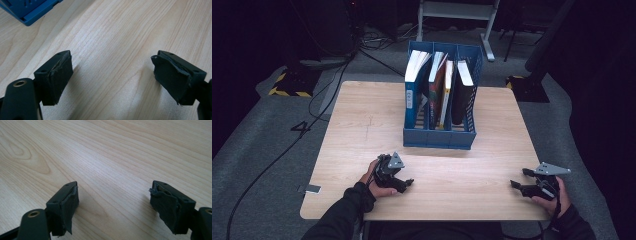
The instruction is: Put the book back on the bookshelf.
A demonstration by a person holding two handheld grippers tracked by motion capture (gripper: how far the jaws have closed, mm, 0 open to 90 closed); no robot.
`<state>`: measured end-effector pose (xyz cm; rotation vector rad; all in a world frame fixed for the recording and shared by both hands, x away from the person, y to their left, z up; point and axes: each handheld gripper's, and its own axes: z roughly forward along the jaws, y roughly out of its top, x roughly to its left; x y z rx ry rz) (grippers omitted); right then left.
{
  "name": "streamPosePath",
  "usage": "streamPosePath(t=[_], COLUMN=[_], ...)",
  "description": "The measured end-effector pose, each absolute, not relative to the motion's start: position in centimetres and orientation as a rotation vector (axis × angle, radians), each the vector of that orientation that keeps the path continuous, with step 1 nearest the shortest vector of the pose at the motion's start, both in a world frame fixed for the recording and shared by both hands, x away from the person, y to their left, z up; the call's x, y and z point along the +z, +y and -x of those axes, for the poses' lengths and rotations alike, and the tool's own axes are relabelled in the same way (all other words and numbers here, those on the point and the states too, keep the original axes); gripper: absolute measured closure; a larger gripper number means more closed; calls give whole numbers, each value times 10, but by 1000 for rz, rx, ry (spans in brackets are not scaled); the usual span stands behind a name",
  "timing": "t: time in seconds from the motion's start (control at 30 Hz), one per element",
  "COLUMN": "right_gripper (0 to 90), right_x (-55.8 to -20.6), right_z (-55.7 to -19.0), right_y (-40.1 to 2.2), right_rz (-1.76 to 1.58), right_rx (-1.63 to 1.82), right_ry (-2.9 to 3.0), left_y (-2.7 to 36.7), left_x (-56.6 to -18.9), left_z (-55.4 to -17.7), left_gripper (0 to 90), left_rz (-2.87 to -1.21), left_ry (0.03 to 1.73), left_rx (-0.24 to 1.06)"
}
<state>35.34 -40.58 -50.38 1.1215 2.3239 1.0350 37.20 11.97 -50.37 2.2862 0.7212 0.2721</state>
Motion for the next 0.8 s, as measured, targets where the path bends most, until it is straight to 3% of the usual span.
streamPosePath(t=[0.8], right_gripper=[228], right_x=[-504], right_z=[-356], right_y=[-407], right_rz=[-1118], right_rx=[1036], right_ry=[2329], left_y=[121], left_x=[-504], left_z=[-374], left_gripper=[154], left_rz=[-2294], left_ry=[697], left_rx=[255])
